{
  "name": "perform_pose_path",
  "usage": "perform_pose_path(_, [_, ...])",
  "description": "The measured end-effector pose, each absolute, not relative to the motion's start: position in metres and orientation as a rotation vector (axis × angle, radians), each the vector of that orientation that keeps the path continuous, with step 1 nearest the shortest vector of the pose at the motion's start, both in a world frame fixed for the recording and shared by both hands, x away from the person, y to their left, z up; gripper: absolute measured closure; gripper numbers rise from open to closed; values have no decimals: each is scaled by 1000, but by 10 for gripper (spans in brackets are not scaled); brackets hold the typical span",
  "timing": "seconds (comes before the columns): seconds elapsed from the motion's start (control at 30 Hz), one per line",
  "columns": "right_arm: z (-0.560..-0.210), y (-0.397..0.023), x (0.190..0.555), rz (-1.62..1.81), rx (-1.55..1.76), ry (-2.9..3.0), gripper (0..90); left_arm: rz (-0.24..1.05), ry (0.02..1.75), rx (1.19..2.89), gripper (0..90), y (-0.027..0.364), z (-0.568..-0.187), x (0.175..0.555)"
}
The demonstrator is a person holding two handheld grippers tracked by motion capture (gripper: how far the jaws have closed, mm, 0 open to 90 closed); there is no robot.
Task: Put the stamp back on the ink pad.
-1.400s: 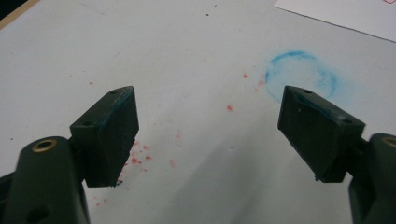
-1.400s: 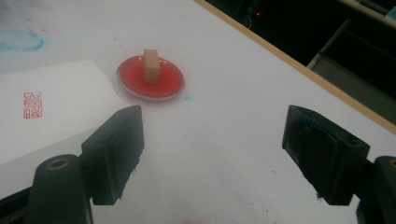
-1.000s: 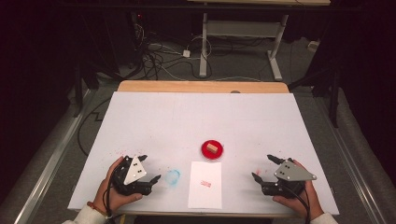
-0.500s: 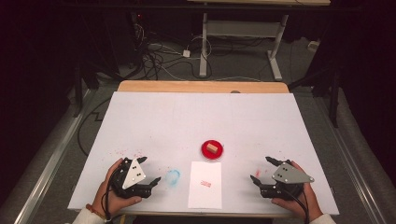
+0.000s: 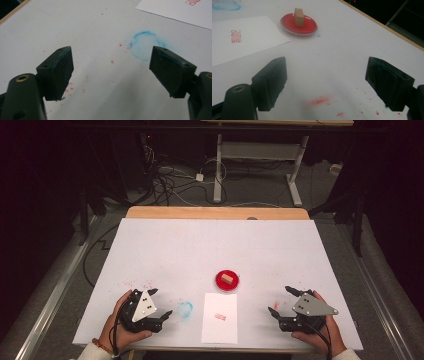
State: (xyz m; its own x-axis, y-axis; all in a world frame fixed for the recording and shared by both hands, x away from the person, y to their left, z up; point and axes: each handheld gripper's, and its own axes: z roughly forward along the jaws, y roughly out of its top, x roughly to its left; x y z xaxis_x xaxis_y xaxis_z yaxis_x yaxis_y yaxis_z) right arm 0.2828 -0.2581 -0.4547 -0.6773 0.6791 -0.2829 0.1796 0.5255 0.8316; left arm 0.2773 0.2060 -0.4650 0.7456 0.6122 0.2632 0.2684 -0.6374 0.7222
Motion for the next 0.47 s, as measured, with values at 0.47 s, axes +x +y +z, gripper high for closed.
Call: perform_pose_path(0.47, [-454, -263, 284, 1099, 717, 2146, 183, 629, 665, 2253, 192, 204, -466, 286])
